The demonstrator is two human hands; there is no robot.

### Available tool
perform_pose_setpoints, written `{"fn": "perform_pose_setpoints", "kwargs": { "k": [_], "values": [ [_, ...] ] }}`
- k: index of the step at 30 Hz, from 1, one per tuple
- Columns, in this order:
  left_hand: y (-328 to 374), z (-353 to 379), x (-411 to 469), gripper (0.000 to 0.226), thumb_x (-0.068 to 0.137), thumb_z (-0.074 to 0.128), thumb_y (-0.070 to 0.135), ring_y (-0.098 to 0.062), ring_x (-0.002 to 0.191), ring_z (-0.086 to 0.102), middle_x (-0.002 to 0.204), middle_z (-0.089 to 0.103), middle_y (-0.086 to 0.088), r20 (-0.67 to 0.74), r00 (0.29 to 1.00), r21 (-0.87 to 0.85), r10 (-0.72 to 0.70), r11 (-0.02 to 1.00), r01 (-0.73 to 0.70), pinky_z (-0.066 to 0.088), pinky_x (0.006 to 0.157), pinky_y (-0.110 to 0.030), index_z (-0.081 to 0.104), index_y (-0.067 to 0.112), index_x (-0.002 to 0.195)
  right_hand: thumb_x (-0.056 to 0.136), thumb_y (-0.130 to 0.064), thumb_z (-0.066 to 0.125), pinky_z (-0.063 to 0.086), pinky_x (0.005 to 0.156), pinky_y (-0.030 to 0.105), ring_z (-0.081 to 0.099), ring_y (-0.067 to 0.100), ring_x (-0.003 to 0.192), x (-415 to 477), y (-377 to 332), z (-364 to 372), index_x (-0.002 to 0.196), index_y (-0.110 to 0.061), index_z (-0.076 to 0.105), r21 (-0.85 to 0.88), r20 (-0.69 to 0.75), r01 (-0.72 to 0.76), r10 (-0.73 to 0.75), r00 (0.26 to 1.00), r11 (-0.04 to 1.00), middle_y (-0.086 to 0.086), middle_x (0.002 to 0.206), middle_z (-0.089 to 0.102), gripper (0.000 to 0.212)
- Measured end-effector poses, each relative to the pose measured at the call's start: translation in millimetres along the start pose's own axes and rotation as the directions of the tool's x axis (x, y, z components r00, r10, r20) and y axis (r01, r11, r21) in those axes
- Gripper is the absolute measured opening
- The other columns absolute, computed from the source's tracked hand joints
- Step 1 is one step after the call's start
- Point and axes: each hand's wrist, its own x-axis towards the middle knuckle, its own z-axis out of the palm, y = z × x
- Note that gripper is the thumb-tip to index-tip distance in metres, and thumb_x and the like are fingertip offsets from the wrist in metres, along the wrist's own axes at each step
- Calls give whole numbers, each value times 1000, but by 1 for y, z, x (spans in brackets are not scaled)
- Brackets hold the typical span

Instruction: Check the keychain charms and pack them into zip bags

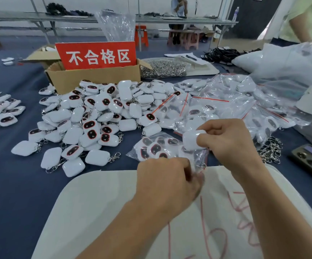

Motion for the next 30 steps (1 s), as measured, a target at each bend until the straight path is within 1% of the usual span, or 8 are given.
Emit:
{"fn": "perform_pose_setpoints", "kwargs": {
  "k": [5, 9, 14, 17, 19, 21, 26, 30],
  "values": [
    [-10, -8, 1, 21, 79, 47, 55, -5, 64, 55, 61, 60, 21, 43, 985, -478, -165, 863, 165, 33, 55, -18, 60, 38, 77, 59, -13, 62, 35, 46, 18, 47, 15, 50, 2, -2, -12, 68, -1, 72, 164, 199, -4, -29, 980, 986, 11, 54, 55, 18],
    [-13, -12, 6, 27, 87, 54, 38, -6, 59, 50, 58, 56, 16, -96, 963, -659, -251, 741, 127, 36, 56, -21, 61, 23, 65, 68, -19, 70, 36, 54, 24, 46, 11, 52, -2, -1, -4, 76, -19, 79, -2, 252, 76, -73, 965, 997, -1, 54, 59, 12],
    [-16, -21, 2, 25, 96, 55, 34, -17, 63, 56, 62, 60, 6, -227, 965, -640, -133, 767, -45, 46, 63, -38, 57, 20, 75, 63, -23, 56, 27, 45, 10, 40, 0, 45, -23, -14, 43, 64, -36, 67, -204, 139, 229, -203, 969, 952, -14, 45, 47, 17],
    [-26, -28, 0, 24, 98, 57, 31, -11, 61, 56, 62, 59, 9, -312, 943, -608, -118, 788, -102, 45, 59, -30, 56, 23, 75, 68, -38, 58, 28, 47, 23, 53, 10, 54, -27, -15, 58, 57, -42, 56, -494, 35, 212, -225, 974, 843, -5, 49, 50, 12],
    [-32, -31, 1, 25, 99, 57, 30, -10, 60, 56, 62, 59, 8, -338, 933, -588, -127, 802, -104, 42, 57, -25, 54, 25, 75, 72, -47, 41, 25, 54, 32, 56, 26, 62, -31, -19, 68, 65, -32, 53, -589, -62, 221, -316, 947, 777, 1, 57, 55, 20],
    [-34, -32, 3, 26, 100, 57, 29, -12, 60, 56, 63, 60, 7, -367, 919, -574, -144, 812, -102, 41, 56, -23, 52, 28, 75, 76, -48, 30, 22, 56, 36, 52, 27, 67, -32, -21, 76, 74, -26, 52, -579, -74, 255, -361, 930, 774, 0, 64, 59, 31],
    [-40, -29, 11, 27, 101, 56, 31, -6, 59, 49, 67, 57, 11, -402, 892, -571, -205, 818, -70, 35, 57, -11, 53, 24, 76, 90, -41, 52, 33, 70, 33, 58, 23, 86, -28, -19, 62, 99, -25, 65, -436, -168, 337, -444, 880, 834, -5, 82, 63, 22],
    [-47, -26, 15, 28, 101, 53, 42, -7, 62, 57, 66, 63, 14, -363, 921, -541, -143, 837, -83, 38, 58, -15, 58, 25, 79, 78, -45, 71, 46, 71, 24, 58, 6, 76, -32, -21, 50, 135, -41, 49, -246, 30, 296, -298, 954, 923, -18, 80, 64, 61]
  ]
}}
